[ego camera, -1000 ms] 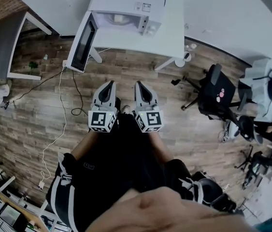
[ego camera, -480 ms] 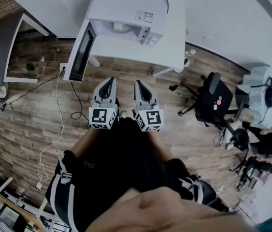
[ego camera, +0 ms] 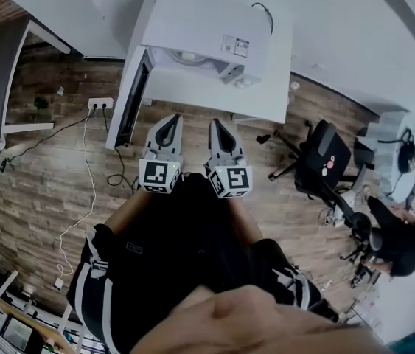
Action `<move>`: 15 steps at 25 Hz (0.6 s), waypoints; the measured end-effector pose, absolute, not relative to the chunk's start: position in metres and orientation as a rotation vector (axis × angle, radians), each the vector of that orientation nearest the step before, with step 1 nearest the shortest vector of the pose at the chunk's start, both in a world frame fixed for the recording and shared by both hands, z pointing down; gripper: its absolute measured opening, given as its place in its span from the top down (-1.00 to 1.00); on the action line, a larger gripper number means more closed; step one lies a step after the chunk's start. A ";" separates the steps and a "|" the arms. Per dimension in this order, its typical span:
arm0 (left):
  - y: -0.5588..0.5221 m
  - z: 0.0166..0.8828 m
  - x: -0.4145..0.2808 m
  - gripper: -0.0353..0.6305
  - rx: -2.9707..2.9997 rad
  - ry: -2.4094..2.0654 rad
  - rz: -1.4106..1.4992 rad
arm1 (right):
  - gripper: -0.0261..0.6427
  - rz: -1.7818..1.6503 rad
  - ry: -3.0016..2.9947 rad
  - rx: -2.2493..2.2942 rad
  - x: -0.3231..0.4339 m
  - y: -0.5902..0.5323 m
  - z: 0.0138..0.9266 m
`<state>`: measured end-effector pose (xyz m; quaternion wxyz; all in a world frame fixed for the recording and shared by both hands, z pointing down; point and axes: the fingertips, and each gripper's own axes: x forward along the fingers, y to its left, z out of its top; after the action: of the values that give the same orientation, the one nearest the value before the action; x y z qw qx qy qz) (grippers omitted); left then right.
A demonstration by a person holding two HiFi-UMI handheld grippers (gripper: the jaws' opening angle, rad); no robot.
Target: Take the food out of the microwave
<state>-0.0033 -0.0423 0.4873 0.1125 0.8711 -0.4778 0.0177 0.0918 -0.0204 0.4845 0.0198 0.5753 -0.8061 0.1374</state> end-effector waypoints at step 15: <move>-0.125 0.484 -0.002 0.80 2.559 -1.486 0.041 | 0.83 0.426 -2.538 1.698 0.096 -0.112 0.489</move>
<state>-0.0020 -0.1252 0.4836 0.0911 0.8612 -0.4999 0.0137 0.0964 -0.1124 0.4891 0.0292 0.5505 -0.8228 0.1380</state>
